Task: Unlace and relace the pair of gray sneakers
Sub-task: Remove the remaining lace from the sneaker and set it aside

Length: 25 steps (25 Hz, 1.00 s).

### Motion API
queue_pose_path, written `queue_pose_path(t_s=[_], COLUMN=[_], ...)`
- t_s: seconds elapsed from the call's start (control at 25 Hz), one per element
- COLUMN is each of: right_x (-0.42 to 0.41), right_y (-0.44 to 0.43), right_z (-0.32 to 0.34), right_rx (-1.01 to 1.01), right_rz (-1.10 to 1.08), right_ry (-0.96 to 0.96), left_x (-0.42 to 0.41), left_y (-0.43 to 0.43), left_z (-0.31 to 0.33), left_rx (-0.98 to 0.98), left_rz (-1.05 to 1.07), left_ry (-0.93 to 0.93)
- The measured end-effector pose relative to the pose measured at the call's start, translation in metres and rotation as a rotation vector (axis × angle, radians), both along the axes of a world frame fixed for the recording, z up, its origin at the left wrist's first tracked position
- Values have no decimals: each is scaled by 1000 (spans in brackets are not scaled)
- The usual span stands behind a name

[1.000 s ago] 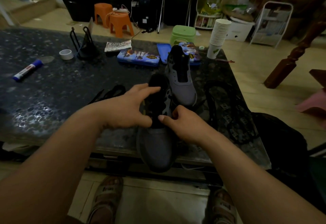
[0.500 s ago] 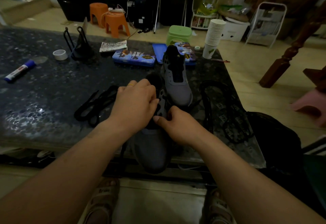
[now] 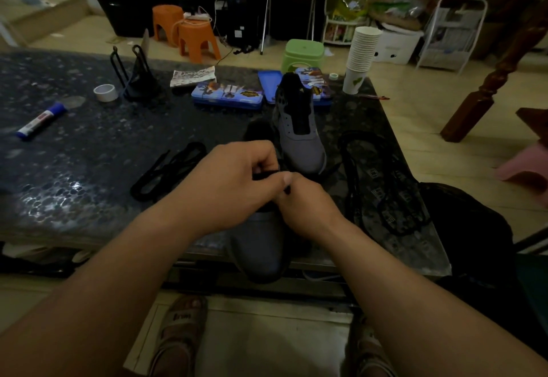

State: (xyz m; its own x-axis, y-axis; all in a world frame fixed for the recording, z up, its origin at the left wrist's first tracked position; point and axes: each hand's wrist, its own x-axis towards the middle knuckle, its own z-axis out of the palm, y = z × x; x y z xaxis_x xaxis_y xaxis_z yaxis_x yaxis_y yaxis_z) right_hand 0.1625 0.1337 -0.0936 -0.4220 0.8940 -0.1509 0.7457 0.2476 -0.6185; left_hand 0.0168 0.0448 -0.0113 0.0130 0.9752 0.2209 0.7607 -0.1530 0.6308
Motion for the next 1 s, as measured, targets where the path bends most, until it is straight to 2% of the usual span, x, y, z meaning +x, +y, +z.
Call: queue_pose_path(t_s=[0.16,0.28,0.48,0.6,0.64,0.76,0.92,1.0], right_x=[2,-1,-12,-5,-3,-4,-6,-3], right_y=[-1,2,-8,-1,2,0,3,6], right_z=[11,26,40,50,52,51,43,42], right_rx=[-19,-11,-534,-923,-993,-1032,-992,-954], right_rz=[-32,-141,-112,-291,-302,-258,-296,-301], right_ry=[-12,178,627,1083,1160,1173,1152,1122], left_x=[-4,-9,0,-14,-17,-17,-24,-24], left_y=[0,2,-10,-9,-8,3,13,17], left_z=[-6,-19,-33,-36,-36,-40,-52,-50], left_rx=[-320,-324,-215,-32,11,45,97,133], left_rz=[4,70,-145,78,151,139,-11,15], left_ry=[261,262,164,-30,-71,-47,260,216])
